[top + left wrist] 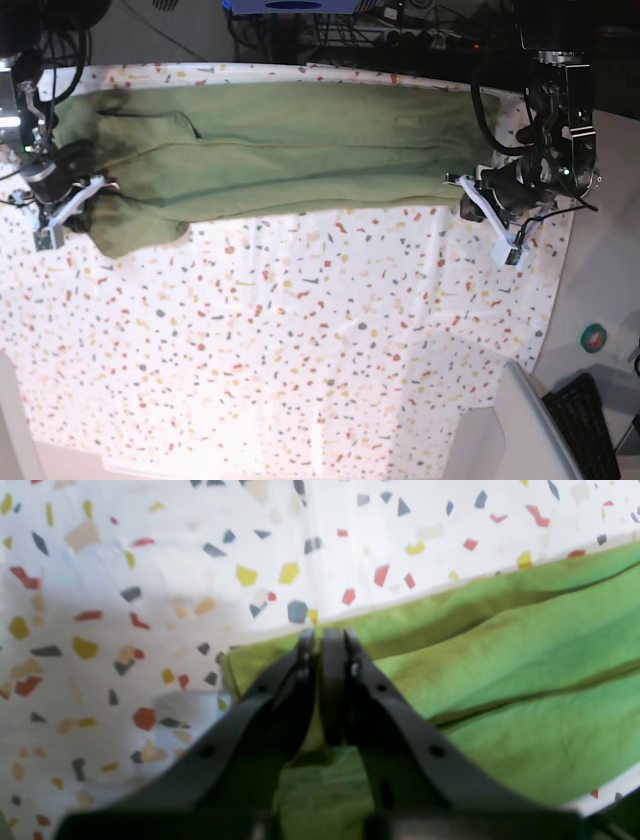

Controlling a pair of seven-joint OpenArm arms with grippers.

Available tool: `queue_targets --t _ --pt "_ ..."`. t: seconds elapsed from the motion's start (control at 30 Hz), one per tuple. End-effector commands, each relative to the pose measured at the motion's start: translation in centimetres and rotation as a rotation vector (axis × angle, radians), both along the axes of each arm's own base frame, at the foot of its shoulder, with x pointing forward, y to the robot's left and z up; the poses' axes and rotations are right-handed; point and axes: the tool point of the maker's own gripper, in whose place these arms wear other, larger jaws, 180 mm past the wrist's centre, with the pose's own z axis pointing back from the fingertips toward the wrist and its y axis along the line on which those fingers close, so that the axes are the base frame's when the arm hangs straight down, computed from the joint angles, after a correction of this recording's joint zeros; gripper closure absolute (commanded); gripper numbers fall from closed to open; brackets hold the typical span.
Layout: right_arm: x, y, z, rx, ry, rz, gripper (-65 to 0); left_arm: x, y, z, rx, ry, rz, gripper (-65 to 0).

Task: Layout the t-shirt on the table in an organized manner, then fold the t-shirt properly
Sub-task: 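Lift the grasped shirt edge with both grippers and fold it toward the first fold, then lay the folded edge down with both grippers, flattening the long strip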

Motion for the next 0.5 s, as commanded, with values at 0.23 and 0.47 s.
queue_targets --t 0.23,0.47 --pt "-0.1 -2.0 2.7 -0.016 -0.065 -0.044 0.0 3.1 0.3 2.7 0.005 -0.096 -0.005 0.0" --pt "-2.4 -2.8 2.6 -0.034 0.033 -0.065 0.0 2.4 -0.2 1.1 0.140 -0.052 -0.067 0.0"
